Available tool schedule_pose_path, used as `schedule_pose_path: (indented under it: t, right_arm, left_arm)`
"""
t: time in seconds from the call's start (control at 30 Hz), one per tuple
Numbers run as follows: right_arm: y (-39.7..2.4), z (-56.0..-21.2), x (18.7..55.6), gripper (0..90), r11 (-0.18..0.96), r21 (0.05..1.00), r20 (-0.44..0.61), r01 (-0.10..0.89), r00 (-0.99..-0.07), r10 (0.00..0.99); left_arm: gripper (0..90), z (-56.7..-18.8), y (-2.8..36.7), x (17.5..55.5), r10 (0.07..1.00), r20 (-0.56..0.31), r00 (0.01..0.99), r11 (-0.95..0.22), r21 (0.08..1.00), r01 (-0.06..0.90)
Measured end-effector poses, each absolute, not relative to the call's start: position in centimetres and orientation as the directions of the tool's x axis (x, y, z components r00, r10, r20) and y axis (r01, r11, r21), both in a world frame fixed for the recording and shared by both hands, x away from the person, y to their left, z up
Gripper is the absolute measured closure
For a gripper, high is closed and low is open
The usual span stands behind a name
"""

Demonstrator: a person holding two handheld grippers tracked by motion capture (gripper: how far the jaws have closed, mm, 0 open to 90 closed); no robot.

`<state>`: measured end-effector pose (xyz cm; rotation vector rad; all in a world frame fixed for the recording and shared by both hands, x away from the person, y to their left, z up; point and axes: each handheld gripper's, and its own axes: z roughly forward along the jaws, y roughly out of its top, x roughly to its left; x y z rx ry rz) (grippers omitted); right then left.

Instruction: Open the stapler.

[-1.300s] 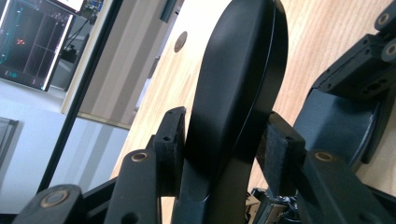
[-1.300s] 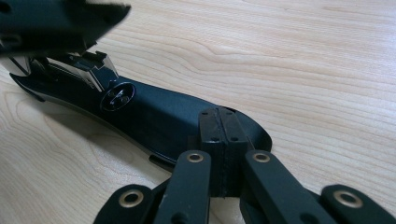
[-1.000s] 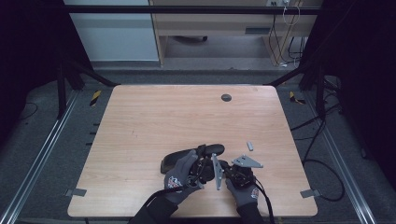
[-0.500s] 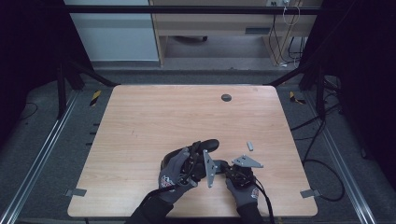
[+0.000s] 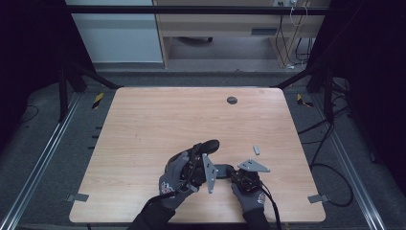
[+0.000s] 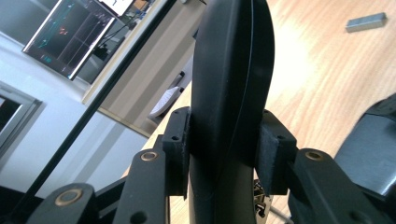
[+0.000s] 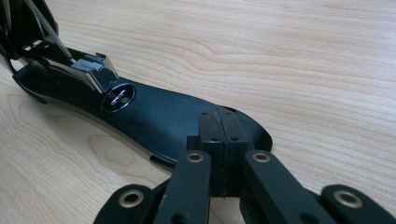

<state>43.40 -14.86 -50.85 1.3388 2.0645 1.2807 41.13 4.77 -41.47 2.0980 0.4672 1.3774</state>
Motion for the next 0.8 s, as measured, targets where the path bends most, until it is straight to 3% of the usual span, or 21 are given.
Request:
schedule_pose_path:
  t: [0.8]
  right_arm:
    - [-14.9, -50.9, 43.4, 90.0, 0.138, 0.837, 0.163, 0.529, -0.482, 0.861]
  left_arm:
    - [62.2, -39.9, 9.5, 40.8, 0.791, 0.496, 0.359, -0.536, 0.844, 0.013]
